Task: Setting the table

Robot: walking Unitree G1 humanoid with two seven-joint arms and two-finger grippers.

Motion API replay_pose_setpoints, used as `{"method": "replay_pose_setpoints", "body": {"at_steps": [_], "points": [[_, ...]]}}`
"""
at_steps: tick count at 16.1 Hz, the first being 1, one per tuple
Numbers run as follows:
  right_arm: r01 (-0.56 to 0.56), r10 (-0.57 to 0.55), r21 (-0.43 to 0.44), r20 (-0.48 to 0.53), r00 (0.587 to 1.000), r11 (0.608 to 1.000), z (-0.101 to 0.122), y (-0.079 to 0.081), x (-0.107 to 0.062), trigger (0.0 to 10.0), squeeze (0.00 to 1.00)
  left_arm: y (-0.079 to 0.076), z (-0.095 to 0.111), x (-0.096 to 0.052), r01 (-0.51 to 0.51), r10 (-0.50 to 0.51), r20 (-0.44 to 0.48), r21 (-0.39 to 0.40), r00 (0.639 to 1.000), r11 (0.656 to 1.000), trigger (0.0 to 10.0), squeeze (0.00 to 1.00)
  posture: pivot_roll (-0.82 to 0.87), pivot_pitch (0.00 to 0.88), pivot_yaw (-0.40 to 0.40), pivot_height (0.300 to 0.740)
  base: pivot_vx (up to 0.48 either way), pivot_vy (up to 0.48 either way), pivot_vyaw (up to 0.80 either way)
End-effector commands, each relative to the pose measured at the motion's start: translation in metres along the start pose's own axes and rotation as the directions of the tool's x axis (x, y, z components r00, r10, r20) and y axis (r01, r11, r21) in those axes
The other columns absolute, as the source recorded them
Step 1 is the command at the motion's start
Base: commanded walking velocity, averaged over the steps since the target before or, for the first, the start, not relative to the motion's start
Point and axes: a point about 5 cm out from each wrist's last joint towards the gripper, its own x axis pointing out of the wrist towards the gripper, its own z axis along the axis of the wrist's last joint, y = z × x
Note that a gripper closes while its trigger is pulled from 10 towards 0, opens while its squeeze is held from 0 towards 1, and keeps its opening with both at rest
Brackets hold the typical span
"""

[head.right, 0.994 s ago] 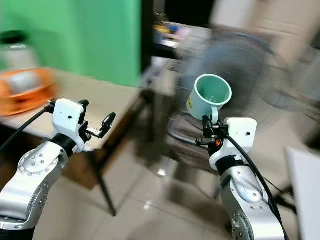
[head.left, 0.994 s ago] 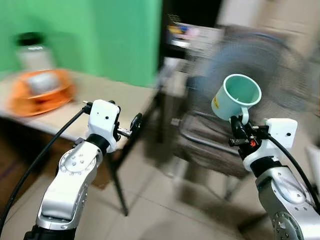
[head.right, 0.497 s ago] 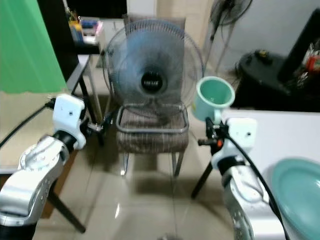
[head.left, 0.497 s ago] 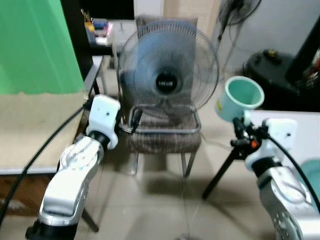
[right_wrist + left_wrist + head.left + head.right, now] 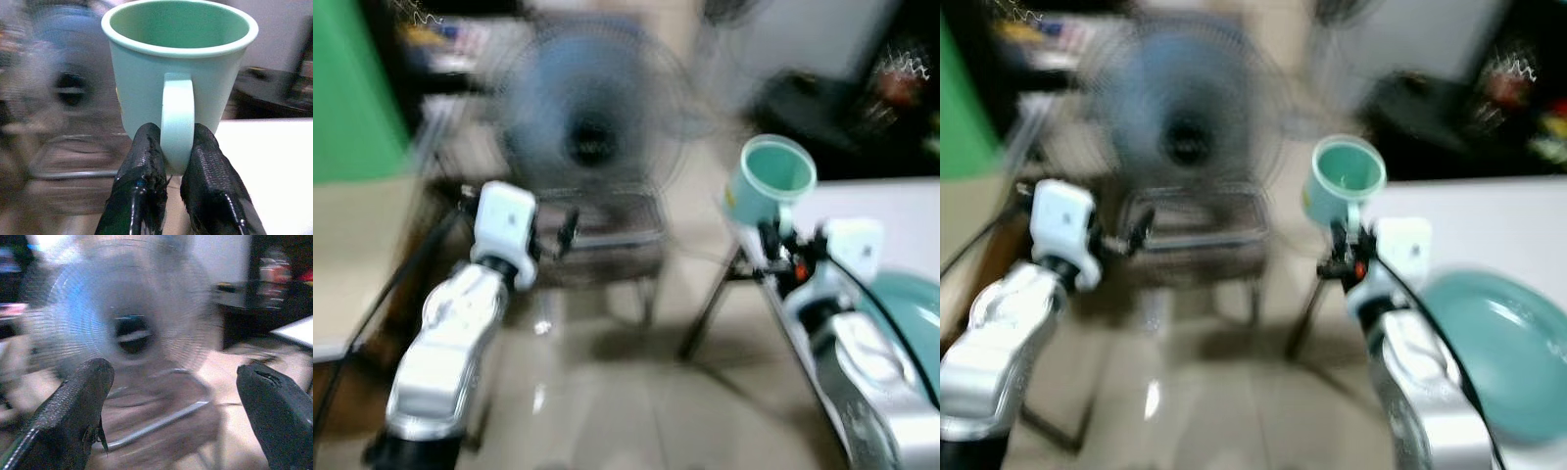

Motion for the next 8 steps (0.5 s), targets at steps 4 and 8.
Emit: {"method": "replay_pose_setpoints", "body": {"at_steps": [4, 8], "points": [[0.008, -0.008, 0.000, 0.031, 1.000, 1.000, 0.0071, 0.0013, 0.0003, 10.0, 0.00, 0.0071, 0.0050, 0.0031, -0.023, 0.022, 0.015, 0.057, 1.000, 0.998, 10.0, 0.00, 0.06, 0.000, -0.042, 0.740, 0.000, -0.120, -0.80], [0.012, -0.012, 0.004, 0.035, 0.999, 1.000, 0.0074, 0.0015, -0.0005, 10.0, 0.00, 0.0072, 0.0038, 0.0052, -0.015, 0.015, 0.005, 0.019, 1.000, 1.000, 10.0, 0.00, 0.05, 0.000, -0.026, 0.740, 0.000, 0.142, -0.80]]}}
